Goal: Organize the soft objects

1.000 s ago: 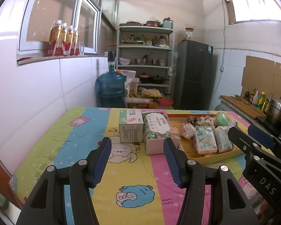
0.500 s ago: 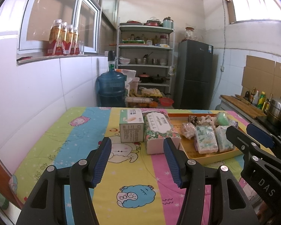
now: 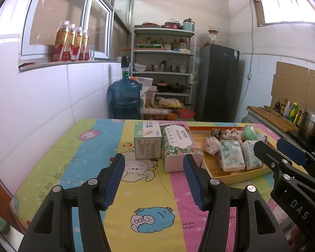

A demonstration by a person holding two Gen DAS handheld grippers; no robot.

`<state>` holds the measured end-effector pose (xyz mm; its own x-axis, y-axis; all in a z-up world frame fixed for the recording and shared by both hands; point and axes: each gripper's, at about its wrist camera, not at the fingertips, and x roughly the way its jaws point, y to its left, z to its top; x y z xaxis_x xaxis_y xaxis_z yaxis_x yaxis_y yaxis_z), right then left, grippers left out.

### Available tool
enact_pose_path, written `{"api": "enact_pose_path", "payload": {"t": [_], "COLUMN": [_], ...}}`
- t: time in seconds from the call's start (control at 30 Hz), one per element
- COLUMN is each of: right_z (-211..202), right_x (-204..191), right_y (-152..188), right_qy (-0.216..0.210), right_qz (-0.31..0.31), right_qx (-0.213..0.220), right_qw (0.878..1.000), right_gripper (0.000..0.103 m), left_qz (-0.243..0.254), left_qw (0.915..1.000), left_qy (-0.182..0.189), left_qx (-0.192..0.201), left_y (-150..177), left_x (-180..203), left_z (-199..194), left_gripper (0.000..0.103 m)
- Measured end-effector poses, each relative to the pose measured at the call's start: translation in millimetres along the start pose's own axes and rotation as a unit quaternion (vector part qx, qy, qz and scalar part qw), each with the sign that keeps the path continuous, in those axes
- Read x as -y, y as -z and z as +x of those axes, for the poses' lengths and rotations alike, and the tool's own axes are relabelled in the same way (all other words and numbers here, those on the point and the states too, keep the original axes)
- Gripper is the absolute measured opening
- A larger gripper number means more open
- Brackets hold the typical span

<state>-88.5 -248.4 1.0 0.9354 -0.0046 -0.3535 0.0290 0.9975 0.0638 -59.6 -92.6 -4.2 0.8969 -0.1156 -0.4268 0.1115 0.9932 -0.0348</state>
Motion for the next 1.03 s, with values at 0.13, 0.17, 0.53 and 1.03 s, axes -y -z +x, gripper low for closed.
{"api": "enact_pose_path", "payload": {"t": [0.13, 0.17, 0.53, 1.03], "right_z": [-0.3, 0.0, 0.1, 2.6], "right_x": [-0.3, 0.0, -0.3, 0.0], "right_y": [0.1, -0.2, -0.4, 1.4], "right_qy": [0.0, 0.0, 0.0, -0.003], "right_qz": [0.0, 0.0, 0.0, 0.002], "right_qx": [0.0, 0.0, 0.0, -0.004], "right_qw": [1.0, 1.0, 1.0, 1.0], "right_gripper": [0.055, 0.055, 0.055, 0.055], "left_qz": [0.0, 0.0, 0.0, -0.007], "left_qw": [1.0, 1.0, 1.0, 0.9998], "left_qy": [0.0, 0.0, 0.0, -0.018], "left_qx": [0.0, 0.0, 0.0, 0.007], "left_y": [-0.7, -0.7, -1.0, 1.4], "left_x": [-0.8, -0.9, -1.2, -1.8], "left_z": [-0.1, -0.1, 0.0, -1.6], "left_gripper": [0.059, 0.059, 0.059, 0.059]}}
